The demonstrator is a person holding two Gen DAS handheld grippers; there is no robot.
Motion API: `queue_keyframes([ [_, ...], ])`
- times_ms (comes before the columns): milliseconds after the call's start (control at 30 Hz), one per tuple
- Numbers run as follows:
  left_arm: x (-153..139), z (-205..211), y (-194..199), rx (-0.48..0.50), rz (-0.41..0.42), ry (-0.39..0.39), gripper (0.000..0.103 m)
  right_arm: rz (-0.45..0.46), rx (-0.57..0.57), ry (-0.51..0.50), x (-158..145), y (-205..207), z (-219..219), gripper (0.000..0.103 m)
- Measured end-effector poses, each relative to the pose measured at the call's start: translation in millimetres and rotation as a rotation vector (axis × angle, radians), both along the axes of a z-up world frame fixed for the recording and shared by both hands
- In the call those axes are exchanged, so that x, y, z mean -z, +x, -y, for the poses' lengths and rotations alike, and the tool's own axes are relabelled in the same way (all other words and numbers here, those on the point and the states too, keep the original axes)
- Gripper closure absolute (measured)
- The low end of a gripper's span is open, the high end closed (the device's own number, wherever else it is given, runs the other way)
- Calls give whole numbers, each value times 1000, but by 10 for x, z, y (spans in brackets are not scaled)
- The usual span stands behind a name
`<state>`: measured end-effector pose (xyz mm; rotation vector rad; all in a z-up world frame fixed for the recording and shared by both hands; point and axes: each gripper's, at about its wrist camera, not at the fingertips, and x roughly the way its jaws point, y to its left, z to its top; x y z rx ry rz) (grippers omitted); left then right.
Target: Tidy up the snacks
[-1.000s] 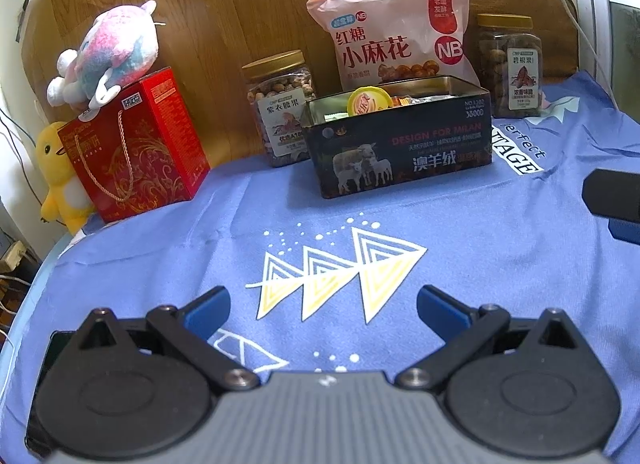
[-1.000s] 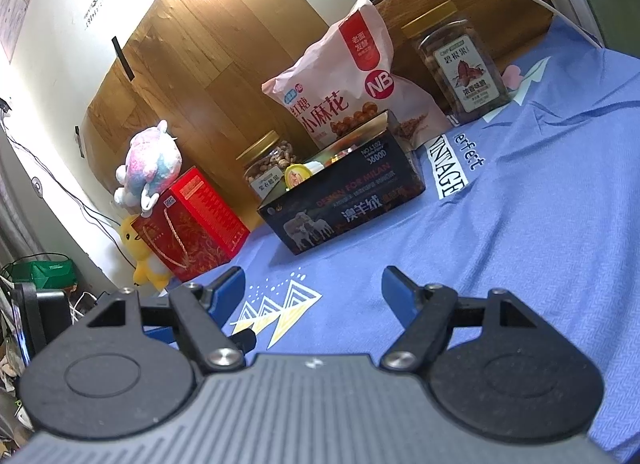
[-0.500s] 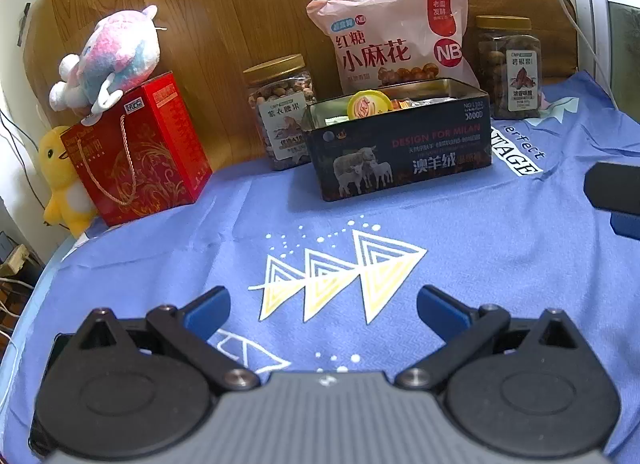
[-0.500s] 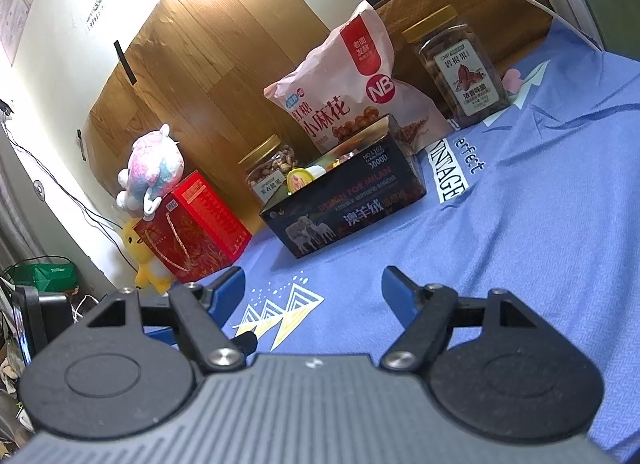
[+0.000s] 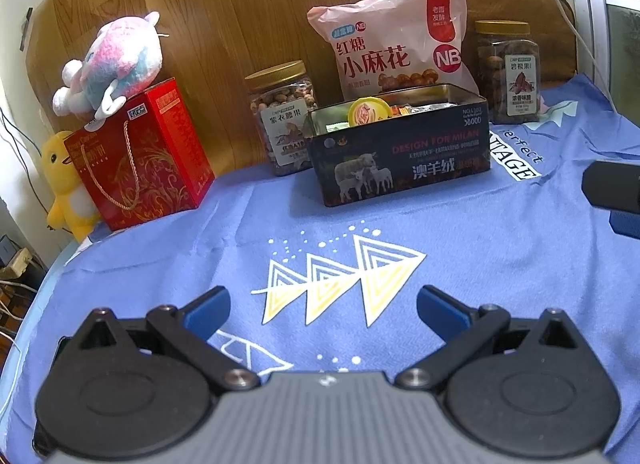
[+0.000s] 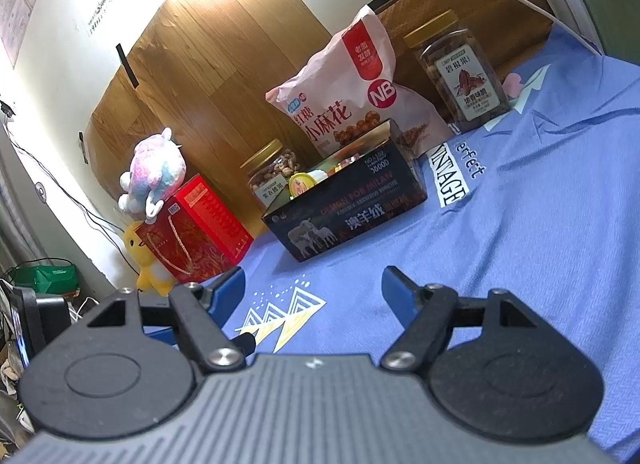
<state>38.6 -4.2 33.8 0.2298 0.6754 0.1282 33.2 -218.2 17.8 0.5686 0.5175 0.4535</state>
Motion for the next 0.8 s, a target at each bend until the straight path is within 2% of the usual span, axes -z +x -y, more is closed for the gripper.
queue_keyframes([
  [800, -9, 63, -35, 7, 11, 16, 0, 6, 6, 11, -8, -8, 40, 26],
])
